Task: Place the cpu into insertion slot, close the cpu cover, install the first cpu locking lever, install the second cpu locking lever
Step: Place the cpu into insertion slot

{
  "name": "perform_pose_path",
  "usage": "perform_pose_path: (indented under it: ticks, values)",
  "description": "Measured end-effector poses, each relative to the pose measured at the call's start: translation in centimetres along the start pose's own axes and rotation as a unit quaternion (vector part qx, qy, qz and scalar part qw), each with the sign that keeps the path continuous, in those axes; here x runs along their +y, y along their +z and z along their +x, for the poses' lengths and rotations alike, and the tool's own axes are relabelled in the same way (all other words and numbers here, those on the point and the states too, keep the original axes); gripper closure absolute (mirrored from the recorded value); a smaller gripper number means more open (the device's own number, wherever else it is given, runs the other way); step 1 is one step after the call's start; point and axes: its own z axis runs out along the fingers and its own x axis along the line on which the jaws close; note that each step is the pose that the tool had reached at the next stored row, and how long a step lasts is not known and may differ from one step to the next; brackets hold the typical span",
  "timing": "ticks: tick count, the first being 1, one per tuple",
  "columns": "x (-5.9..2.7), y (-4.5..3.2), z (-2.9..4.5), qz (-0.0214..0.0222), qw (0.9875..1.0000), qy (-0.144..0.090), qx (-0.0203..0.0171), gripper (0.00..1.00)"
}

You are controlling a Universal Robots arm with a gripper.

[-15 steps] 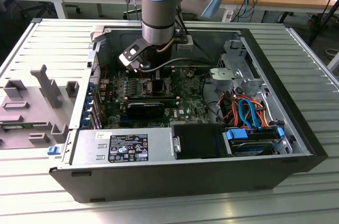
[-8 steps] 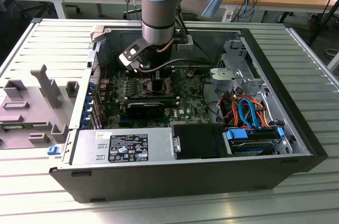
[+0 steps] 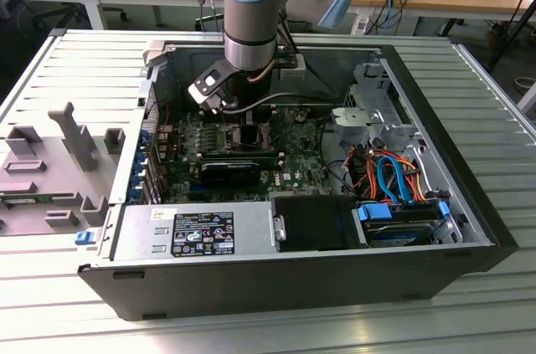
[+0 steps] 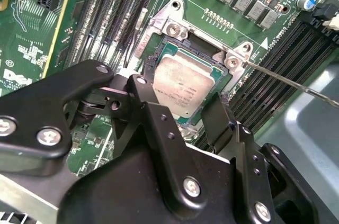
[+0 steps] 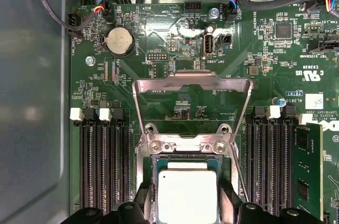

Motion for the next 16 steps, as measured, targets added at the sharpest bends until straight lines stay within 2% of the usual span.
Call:
perform_pose_path:
  ticks: [6, 10, 11, 13, 14, 16]
  values:
    - [0.00, -0.61, 0.02, -0.0001, 1.0000, 0.000, 0.0001, 0.38]
    - [-0.01, -0.83, 0.00, 0.0001, 1.0000, 0.000, -0.0019, 0.38]
    - [-0.01, -1.01, 0.01, 0.0000, 1.0000, 0.000, -0.0023, 0.38]
    - [-0.02, -1.84, 0.04, 0.0000, 1.0000, 0.000, -0.0029, 0.38]
    - [-0.02, -2.06, 0.06, 0.0000, 1.0000, 0.000, -0.0031, 0.40]
    - [-0.03, -2.37, 0.07, 0.0000, 1.0000, 0.000, -0.0032, 0.53]
